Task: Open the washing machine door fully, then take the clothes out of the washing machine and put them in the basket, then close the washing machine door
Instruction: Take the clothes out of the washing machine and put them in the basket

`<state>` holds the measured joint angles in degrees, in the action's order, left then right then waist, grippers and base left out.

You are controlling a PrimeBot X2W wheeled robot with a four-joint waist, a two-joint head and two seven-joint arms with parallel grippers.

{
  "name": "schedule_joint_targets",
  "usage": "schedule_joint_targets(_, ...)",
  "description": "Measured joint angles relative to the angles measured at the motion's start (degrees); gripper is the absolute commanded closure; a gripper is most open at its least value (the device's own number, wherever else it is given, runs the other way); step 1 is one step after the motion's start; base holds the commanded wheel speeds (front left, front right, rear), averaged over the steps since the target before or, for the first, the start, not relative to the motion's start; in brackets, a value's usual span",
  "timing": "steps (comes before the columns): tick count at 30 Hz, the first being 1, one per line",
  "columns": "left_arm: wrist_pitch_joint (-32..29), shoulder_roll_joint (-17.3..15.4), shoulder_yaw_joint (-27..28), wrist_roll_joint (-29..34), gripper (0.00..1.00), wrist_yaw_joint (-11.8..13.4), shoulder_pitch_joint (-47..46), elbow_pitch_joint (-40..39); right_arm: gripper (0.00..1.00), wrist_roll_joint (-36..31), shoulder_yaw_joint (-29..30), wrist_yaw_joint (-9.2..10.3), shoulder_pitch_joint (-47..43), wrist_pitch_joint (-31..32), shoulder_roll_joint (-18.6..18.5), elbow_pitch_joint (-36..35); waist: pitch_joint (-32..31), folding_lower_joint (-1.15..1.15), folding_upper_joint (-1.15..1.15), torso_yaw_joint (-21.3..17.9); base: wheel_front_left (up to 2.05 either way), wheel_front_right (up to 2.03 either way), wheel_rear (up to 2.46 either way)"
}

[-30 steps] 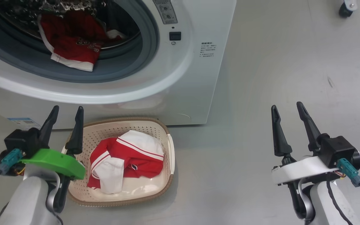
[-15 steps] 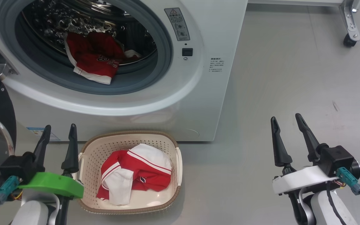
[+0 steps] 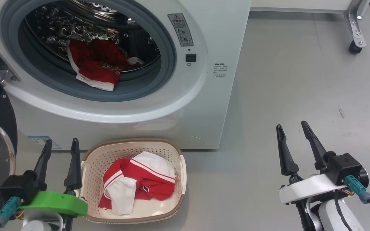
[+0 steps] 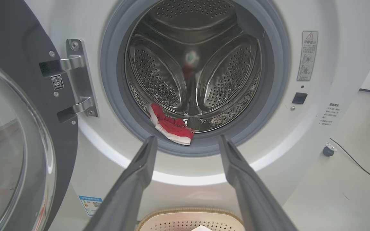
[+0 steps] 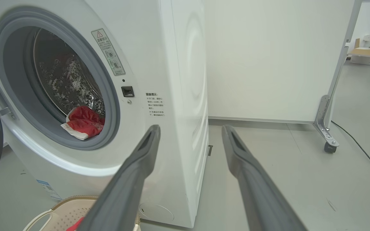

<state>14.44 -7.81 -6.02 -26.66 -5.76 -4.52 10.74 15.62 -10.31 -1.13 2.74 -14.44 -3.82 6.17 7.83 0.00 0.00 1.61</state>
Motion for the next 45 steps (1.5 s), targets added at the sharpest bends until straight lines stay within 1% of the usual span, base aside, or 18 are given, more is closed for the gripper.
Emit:
schedule_joint_targets(10, 0.0, 0.9, 0.4, 0.9, 0.0, -0.1, 1.9, -1.4, 0.0, 0.0, -0.1, -0.34, 0.0, 0.0, 0.0, 0.0, -0.2, 0.0, 0.0, -0.5, 0.0, 0.0, 0.0)
schedule_joint_targets(29, 0.0, 1.0, 2.0, 2.1, 0.0, -0.6, 3.5, -3.5, 0.0, 0.0, -0.1, -0.35, -0.4, 0.0, 0.1, -0.4, 0.6, 0.0, 0.0, -1.0, 0.0, 0.0, 0.0)
schedule_joint_targets(39, 0.0, 0.8, 2.8, 3.1, 0.0, -0.6, 3.6, -4.5, 0.0, 0.0, -0.6, -0.34, -0.3, 0.0, 0.1, -1.2, 3.2, 0.0, 0.0, -1.6, 0.0, 0.0, 0.0)
schedule_joint_targets(45, 0.0, -0.4, 3.2, 3.1, 0.0, -0.6, 3.3, -4.9, 0.0, -0.1, -1.4, -0.33, -0.2, 0.0, 0.2, -2.2, 6.1, 0.0, 0.0, -2.4, 0.0, 0.0, 0.0)
